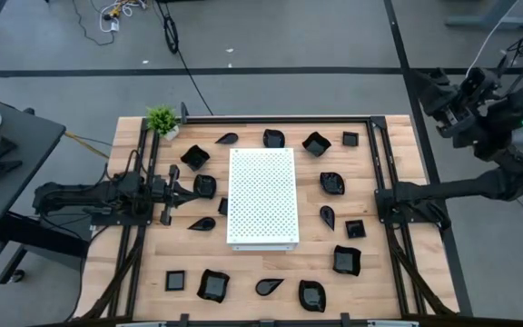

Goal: Pick & Place Mini shaped plates
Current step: Put the black square plate on the shelf

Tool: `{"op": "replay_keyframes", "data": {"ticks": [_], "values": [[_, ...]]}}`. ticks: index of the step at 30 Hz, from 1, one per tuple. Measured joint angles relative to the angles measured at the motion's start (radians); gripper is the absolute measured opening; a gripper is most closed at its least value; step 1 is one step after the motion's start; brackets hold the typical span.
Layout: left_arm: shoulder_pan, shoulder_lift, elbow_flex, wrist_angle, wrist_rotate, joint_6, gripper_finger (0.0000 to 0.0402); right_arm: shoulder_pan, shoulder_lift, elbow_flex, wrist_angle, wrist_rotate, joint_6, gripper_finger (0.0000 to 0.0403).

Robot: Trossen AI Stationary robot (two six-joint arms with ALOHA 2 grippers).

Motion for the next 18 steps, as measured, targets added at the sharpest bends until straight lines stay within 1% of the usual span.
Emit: {"op": "replay_keyframes", "data": {"ticks": [5,13,18], "values": [[0.0,0.0,0.0,0.0,0.0,0.0,0.0021,0.0,0.027,0.008,0.0,0.002,-0.058,0.002],[0.0,0.0,0.0,0.0,0.0,0.0,0.0021,-0.001,0.065,0.008,-0.004,0.003,-0.088,0.002],[0.0,0.0,0.0,0.0,0.0,0.0,0.0021,-0.013,0.085,0.008,-0.053,0.003,-0.168,0.002]]}}
